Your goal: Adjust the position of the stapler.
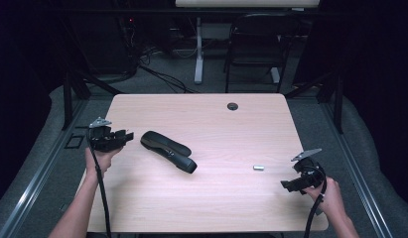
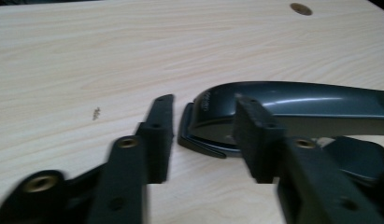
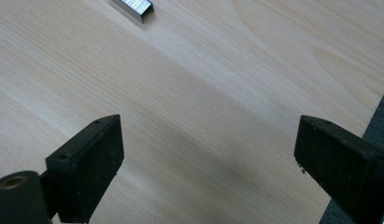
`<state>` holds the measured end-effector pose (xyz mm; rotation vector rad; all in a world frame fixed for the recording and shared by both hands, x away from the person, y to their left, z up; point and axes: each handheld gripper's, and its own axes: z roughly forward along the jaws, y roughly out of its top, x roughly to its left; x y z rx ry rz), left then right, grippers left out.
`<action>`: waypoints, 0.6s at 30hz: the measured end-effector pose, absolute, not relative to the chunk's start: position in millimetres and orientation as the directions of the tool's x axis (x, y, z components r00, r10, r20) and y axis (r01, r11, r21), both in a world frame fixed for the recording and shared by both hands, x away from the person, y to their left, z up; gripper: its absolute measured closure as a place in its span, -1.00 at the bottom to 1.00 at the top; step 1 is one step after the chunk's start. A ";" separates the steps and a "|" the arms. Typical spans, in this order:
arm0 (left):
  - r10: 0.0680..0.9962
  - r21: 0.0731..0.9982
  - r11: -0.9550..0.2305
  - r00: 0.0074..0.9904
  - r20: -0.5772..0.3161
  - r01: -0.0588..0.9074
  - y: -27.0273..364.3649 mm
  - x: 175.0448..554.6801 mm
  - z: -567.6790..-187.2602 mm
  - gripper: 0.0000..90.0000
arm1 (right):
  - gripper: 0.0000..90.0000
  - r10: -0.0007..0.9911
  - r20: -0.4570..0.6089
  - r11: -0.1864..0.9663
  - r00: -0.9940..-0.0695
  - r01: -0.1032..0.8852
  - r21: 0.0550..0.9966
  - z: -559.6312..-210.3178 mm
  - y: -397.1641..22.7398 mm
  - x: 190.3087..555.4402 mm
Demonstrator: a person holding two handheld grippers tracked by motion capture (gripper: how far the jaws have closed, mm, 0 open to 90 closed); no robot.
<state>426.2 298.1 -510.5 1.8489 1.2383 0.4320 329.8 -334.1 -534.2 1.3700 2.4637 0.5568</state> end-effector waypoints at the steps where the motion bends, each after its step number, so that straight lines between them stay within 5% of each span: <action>1: 0.882 0.800 -0.150 0.444 -0.157 0.581 297.6 427.7 -511.4 0.46 | -0.82 0.854 -0.045 0.480 -0.519 0.751 0.454 -534.2 -333.9 329.8; 8: 0.890 0.785 -0.169 0.434 -0.138 0.596 294.4 440.4 -517.8 0.90 | -0.82 0.856 -0.052 0.478 -0.514 0.749 0.459 -534.4 -336.0 329.3; 18: 0.879 0.738 -0.256 0.468 -0.091 0.624 276.6 461.0 -539.8 1.00 | -0.81 0.847 -0.051 0.492 -0.529 0.744 0.452 -533.7 -334.4 329.3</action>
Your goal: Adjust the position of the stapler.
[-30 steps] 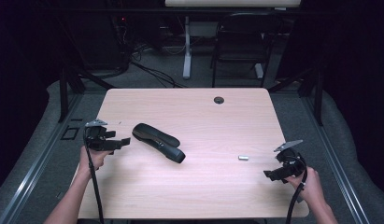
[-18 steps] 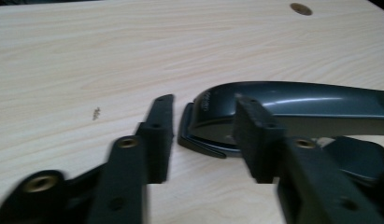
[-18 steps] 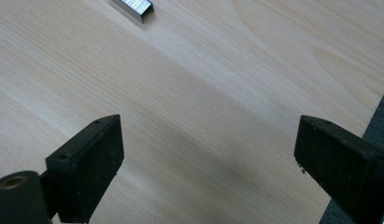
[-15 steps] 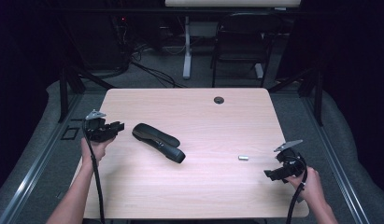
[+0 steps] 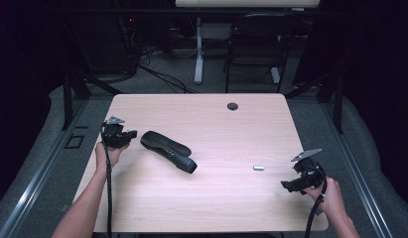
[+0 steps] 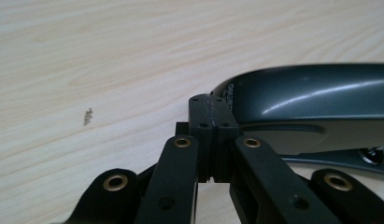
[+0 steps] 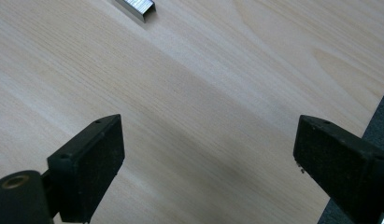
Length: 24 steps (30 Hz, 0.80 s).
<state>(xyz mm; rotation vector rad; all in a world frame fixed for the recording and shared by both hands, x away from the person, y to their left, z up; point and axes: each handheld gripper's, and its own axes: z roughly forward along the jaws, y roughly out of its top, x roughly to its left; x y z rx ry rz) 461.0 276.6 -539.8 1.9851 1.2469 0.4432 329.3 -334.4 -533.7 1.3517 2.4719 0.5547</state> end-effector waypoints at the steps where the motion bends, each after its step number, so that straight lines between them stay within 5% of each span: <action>1: 0.875 0.734 -0.268 0.477 -0.086 0.624 274.3 462.7 -541.6 1.00 | -0.81 0.846 -0.051 0.493 -0.530 0.743 0.453 -533.8 -334.5 329.4; 13: 0.878 0.714 -0.298 0.475 -0.055 0.634 264.5 482.9 -552.0 1.00 | -0.80 0.846 -0.042 0.491 -0.532 0.745 0.452 -534.9 -335.6 328.5; 24: 0.841 0.698 -0.238 0.502 -0.200 0.675 276.4 485.6 -563.5 1.00 | -0.79 0.840 -0.040 0.499 -0.541 0.741 0.449 -536.6 -334.5 328.6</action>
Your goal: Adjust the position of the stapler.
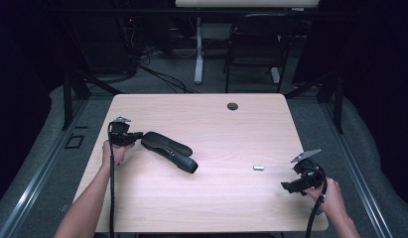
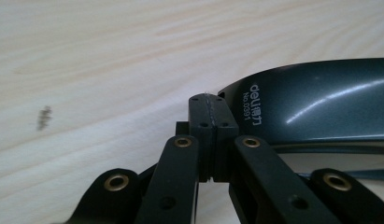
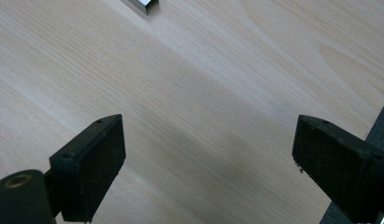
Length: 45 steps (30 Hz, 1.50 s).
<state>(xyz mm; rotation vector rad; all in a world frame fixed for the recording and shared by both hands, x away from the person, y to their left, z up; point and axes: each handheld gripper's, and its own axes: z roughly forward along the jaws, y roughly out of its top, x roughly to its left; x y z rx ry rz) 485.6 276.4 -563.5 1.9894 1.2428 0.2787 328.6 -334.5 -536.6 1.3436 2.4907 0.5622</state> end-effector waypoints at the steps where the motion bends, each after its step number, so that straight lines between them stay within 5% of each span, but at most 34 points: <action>1: 0.834 0.696 -0.245 0.513 -0.203 0.675 275.8 485.4 -563.5 1.00 | -0.79 0.840 -0.041 0.500 -0.542 0.741 0.447 -536.7 -334.4 328.7; 28: 0.795 0.694 -0.378 0.599 -0.095 0.613 256.2 475.5 -556.8 1.00 | -0.77 0.825 -0.067 0.532 -0.561 0.731 0.428 -537.0 -330.0 327.9; 45: 0.756 0.674 -0.380 0.632 -0.169 0.634 248.7 475.0 -560.6 1.00 | -0.76 0.822 -0.056 0.531 -0.567 0.727 0.436 -538.7 -327.6 328.1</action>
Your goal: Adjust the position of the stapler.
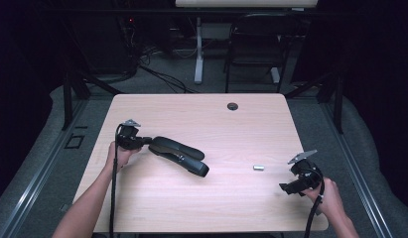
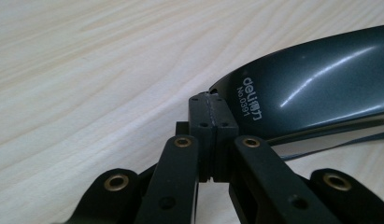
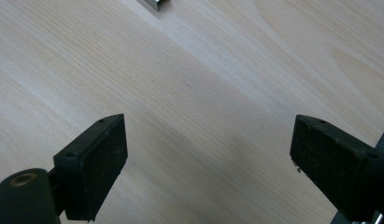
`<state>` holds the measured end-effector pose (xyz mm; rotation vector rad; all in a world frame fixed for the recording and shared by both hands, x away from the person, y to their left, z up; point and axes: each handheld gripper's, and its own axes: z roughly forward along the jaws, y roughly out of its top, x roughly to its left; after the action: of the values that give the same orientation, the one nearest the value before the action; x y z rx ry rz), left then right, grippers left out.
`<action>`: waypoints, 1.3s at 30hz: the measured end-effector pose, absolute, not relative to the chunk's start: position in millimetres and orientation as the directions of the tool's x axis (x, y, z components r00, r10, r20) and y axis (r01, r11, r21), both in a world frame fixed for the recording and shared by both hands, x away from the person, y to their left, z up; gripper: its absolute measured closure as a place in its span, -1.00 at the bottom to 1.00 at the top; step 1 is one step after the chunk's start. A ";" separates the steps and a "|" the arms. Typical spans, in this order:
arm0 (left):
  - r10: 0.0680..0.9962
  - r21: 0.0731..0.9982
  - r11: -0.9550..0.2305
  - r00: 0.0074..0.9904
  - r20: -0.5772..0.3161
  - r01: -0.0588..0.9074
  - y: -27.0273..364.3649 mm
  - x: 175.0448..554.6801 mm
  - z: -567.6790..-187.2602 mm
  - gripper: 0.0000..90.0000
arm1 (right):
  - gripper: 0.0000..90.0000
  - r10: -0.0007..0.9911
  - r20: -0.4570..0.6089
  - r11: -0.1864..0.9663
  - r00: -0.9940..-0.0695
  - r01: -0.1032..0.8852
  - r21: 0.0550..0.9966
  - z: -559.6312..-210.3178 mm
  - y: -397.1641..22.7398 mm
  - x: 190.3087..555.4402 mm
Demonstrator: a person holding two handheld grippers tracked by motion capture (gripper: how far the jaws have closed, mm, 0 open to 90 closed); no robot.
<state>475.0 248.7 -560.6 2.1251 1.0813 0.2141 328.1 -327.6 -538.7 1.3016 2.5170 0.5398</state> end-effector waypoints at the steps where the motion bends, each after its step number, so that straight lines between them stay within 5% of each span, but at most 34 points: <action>1: 0.751 0.673 -0.382 0.637 -0.172 0.633 247.5 474.5 -560.9 1.00 | -0.76 0.821 -0.057 0.534 -0.568 0.728 0.431 -538.6 -327.8 328.2; 25: 0.646 0.642 -0.476 0.734 -0.210 0.602 224.7 465.0 -561.6 1.00 | -0.75 0.817 -0.057 0.540 -0.574 0.725 0.427 -539.3 -328.2 327.4; 29: 0.657 0.645 -0.449 0.718 -0.231 0.619 235.6 471.3 -556.0 0.20 | -0.75 0.814 -0.059 0.546 -0.578 0.726 0.419 -538.9 -329.4 327.4; 34: 0.592 0.686 -0.478 0.778 -0.211 0.549 231.6 469.2 -541.8 -0.48 | -0.75 0.814 -0.053 0.543 -0.578 0.726 0.421 -539.4 -329.5 327.7; 39: 0.490 0.704 -0.546 0.855 -0.170 0.453 210.2 463.1 -530.1 -0.73 | -0.75 0.814 -0.053 0.542 -0.579 0.723 0.429 -538.2 -328.7 327.1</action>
<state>463.1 210.2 -530.1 2.2302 0.6809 0.0591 327.1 -328.7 -538.2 1.2890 2.5345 0.5360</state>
